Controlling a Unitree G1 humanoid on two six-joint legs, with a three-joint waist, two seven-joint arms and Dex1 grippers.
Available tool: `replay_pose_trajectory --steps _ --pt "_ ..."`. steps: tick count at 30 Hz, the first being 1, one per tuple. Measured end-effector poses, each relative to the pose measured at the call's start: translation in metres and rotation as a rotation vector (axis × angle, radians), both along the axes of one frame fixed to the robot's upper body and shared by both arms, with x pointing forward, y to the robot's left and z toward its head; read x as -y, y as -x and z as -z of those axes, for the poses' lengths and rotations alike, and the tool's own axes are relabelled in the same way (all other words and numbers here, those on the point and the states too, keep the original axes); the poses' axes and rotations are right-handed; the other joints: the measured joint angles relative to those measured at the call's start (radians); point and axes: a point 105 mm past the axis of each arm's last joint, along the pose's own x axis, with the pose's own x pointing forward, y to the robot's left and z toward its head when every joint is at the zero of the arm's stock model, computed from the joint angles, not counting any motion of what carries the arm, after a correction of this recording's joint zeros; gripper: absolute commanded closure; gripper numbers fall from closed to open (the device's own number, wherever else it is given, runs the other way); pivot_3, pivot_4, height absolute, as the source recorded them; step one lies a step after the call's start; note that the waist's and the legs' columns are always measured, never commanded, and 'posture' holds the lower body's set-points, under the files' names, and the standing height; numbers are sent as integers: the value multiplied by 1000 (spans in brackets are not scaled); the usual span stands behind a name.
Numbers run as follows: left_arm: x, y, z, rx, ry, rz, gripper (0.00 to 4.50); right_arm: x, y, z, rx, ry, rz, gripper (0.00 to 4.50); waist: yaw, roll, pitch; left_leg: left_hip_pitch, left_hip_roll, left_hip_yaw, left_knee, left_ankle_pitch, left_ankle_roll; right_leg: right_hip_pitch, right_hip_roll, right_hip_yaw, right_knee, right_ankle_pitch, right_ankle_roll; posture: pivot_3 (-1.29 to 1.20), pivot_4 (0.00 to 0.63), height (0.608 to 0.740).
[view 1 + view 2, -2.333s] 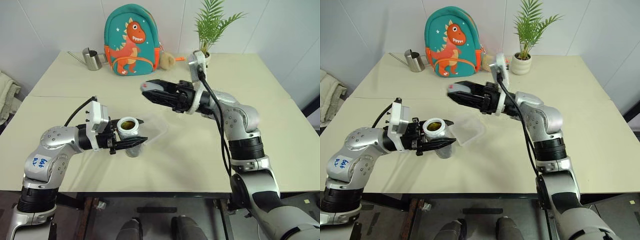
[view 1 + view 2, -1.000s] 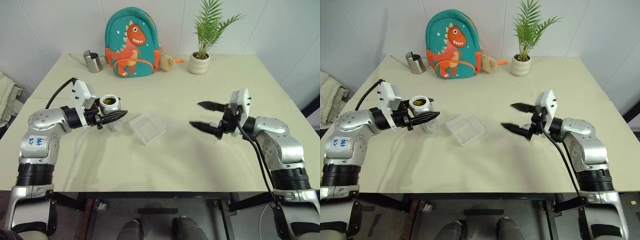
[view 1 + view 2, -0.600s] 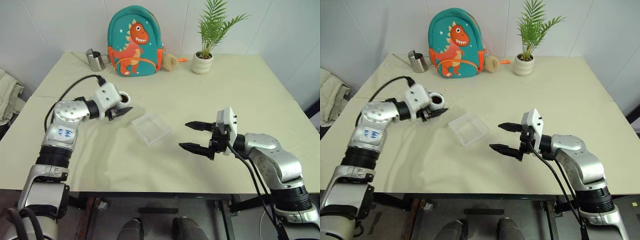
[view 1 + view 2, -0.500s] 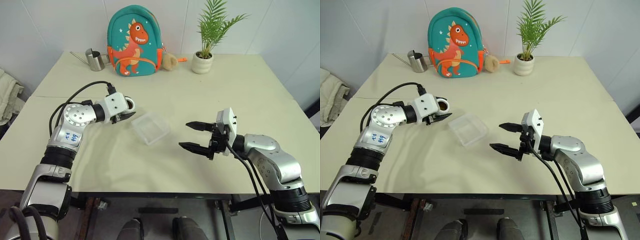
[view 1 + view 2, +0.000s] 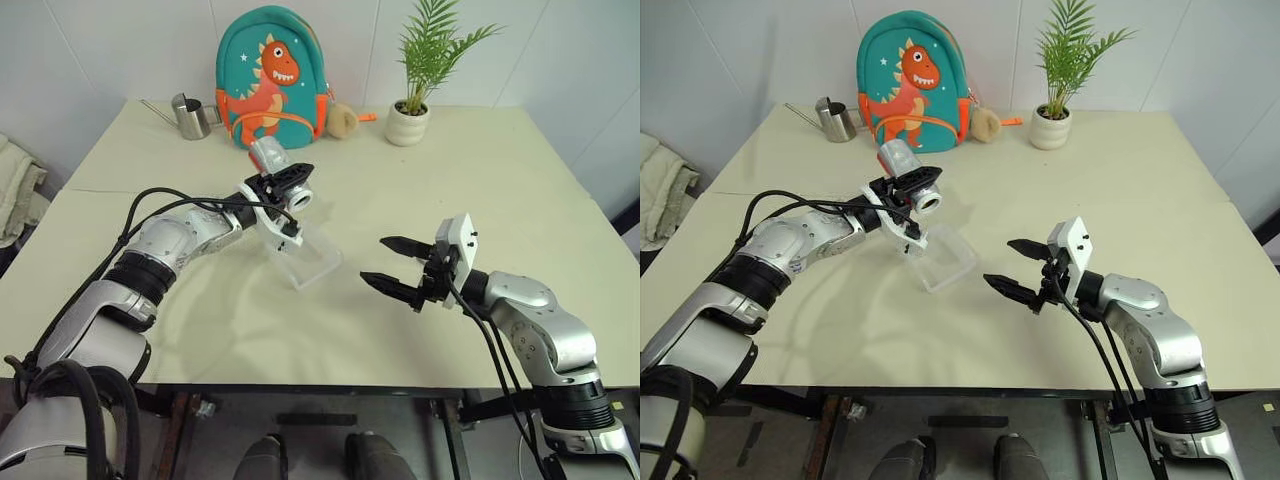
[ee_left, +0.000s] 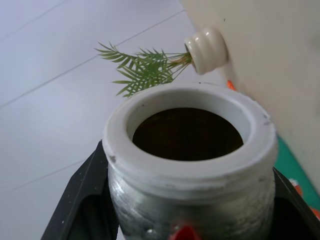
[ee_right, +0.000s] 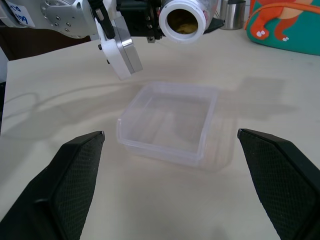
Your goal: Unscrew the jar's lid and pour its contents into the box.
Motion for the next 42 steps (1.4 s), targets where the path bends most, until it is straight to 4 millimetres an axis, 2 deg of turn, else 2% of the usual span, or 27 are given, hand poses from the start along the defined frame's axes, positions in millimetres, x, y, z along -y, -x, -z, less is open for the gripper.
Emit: replay_pose_trajectory --steps 6,13,20,25,30,32,35,38,40,42 --pt "-4 6 -4 192 -87 49 2138 -2 -1 -1 11 -17 6 13 1 0 0 0 0 5 0 0 0 0 0 0 0 0 0 0 150 740" --pt "1 16 10 298 -242 137 2138 -4 -3 1 10 -46 10 13 3 0 0 0 -1 5 1 0 0 0 1 0 1 0 0 0 150 740" --pt "4 17 23 244 -300 168 2138 -6 -6 5 -8 -68 17 13 1 0 0 0 0 6 1 1 0 0 1 0 3 0 0 0 150 740" --pt "-3 17 8 180 -211 135 2138 -6 -6 5 -6 -67 18 13 0 0 0 0 0 6 2 1 0 0 0 0 7 0 0 0 150 740" --pt "-26 16 -10 -92 65 77 2138 -7 -5 5 -6 -64 10 13 -3 0 0 1 1 7 6 1 0 0 -2 1 8 0 0 0 150 740" --pt "-49 15 -19 -274 343 26 2138 -7 -4 7 3 -46 -13 13 -4 0 0 3 2 9 7 1 0 0 -2 2 10 0 0 0 150 740" --pt "-90 7 -9 -518 679 -90 2138 -1 -6 12 7 -1 -19 13 -2 0 0 3 2 8 13 1 0 0 -1 1 14 0 -1 0 150 740" --pt "-150 0 10 -840 1226 -216 2138 4 -11 9 35 37 -40 13 -8 0 0 3 2 8 16 2 2 2 2 1 15 1 -2 0 150 740" --pt "-176 4 13 -936 1470 -224 2138 8 -15 7 54 64 -42 13 -8 -1 0 3 2 6 17 2 2 3 2 0 15 2 -1 0 150 740" --pt "-200 9 10 -1003 1771 -149 2138 10 -19 5 69 72 -46 13 -7 -1 0 3 2 5 18 2 2 3 2 -1 16 2 -1 0 150 740"
